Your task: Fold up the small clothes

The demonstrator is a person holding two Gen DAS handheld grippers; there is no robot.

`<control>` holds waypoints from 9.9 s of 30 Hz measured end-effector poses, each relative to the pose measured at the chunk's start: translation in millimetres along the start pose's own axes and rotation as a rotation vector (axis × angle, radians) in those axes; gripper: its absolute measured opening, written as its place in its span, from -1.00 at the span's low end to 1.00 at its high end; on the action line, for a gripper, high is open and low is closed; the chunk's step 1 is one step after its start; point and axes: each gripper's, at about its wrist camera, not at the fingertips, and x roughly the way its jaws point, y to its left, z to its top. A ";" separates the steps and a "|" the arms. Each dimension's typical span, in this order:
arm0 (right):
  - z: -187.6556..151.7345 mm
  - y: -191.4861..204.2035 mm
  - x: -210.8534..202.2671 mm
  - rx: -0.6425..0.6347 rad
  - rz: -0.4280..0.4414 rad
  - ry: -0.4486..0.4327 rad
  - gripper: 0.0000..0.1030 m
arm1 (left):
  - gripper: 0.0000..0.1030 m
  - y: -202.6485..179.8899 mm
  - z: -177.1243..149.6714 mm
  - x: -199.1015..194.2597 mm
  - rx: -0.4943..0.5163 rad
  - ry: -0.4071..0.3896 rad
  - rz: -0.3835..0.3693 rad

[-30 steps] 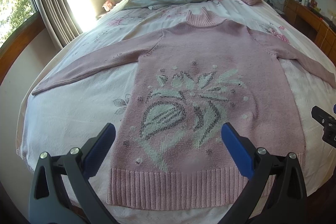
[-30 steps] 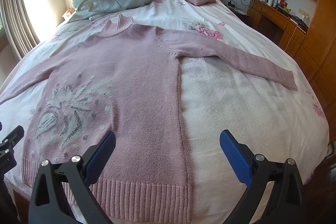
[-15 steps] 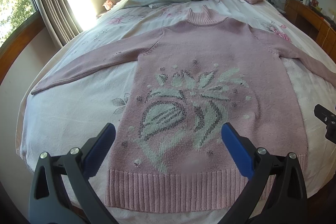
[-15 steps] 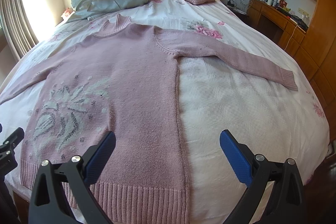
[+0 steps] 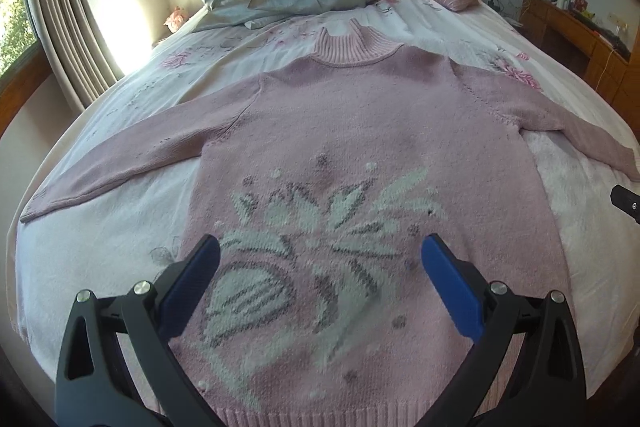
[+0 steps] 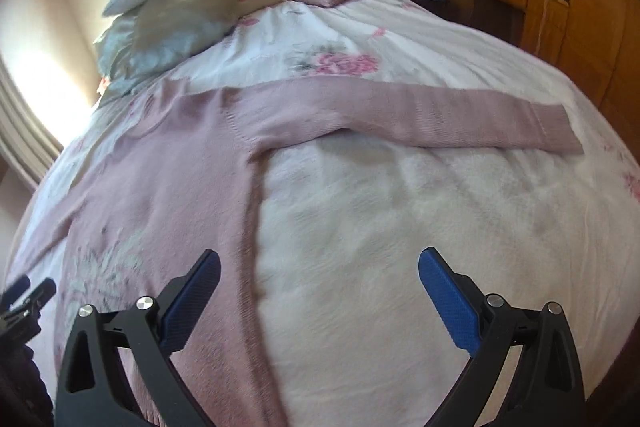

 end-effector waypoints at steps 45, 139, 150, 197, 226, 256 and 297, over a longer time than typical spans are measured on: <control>164.1 -54.7 73.1 -0.188 0.022 -0.004 -0.73 | 0.94 13.1 57.7 93.3 -0.085 0.070 0.053; 84.2 64.7 108.2 -0.208 0.273 0.094 -0.17 | -0.58 113.7 125.8 126.5 -0.338 0.005 -0.104; 82.5 86.5 181.2 -0.163 0.252 0.228 -0.22 | -0.54 83.8 101.1 204.1 -0.317 0.188 -0.224; -77.7 179.0 104.3 -0.394 0.208 0.341 0.57 | 0.07 525.0 -50.2 52.4 -0.907 -0.072 0.064; -74.8 168.4 74.8 -0.351 0.270 0.296 0.50 | -0.90 385.1 48.2 23.9 -0.600 -0.192 -0.029; -76.5 129.4 70.8 -0.328 0.246 0.270 0.48 | -0.87 97.3 106.4 123.8 -0.316 -0.018 -0.362; 11.3 318.7 154.7 -0.235 0.510 0.487 0.41 | 0.27 236.1 28.3 43.8 -0.366 -0.075 -0.385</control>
